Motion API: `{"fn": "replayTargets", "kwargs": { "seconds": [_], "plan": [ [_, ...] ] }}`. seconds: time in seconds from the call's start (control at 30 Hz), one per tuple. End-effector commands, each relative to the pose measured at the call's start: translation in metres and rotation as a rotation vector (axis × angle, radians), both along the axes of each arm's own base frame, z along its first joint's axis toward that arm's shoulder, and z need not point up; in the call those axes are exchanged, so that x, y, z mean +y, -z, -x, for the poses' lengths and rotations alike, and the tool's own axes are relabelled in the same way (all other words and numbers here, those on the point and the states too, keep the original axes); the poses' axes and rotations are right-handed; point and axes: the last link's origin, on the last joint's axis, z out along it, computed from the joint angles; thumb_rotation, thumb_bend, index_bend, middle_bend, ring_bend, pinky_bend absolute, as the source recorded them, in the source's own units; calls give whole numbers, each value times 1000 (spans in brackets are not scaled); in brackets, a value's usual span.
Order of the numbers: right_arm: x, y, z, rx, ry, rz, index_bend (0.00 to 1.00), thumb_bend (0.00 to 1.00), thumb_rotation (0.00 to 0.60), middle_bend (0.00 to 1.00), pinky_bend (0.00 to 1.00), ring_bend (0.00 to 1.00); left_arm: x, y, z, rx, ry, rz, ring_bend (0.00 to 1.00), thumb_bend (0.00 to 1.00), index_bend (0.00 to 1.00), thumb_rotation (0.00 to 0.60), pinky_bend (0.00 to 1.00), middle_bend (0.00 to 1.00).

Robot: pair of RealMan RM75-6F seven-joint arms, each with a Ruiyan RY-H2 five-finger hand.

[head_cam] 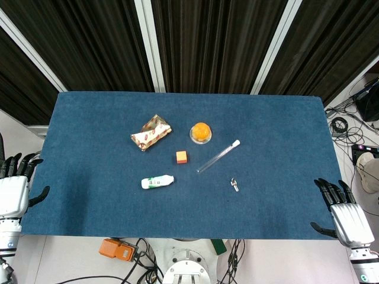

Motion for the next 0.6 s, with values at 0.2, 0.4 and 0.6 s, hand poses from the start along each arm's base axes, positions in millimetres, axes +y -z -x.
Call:
{"fn": "replayTargets", "kwargs": {
  "seconds": [0.2, 0.4, 0.6],
  "plan": [
    [-1, -1, 1, -1, 4, 3, 123, 204, 600, 143, 71, 183, -1, 0, 0, 2, 0, 0, 31, 221, 221, 600, 74, 126],
    [-1, 0, 1, -2, 4, 0, 127, 204, 600, 143, 71, 183, -1, -1, 0, 3, -2, 0, 31, 221, 221, 600, 74, 126],
    [-2, -1, 1, -6, 5, -1, 147, 204, 600, 143, 71, 183, -1, 0, 1, 2, -7, -1, 31, 221, 221, 600, 74, 125]
  ]
}}
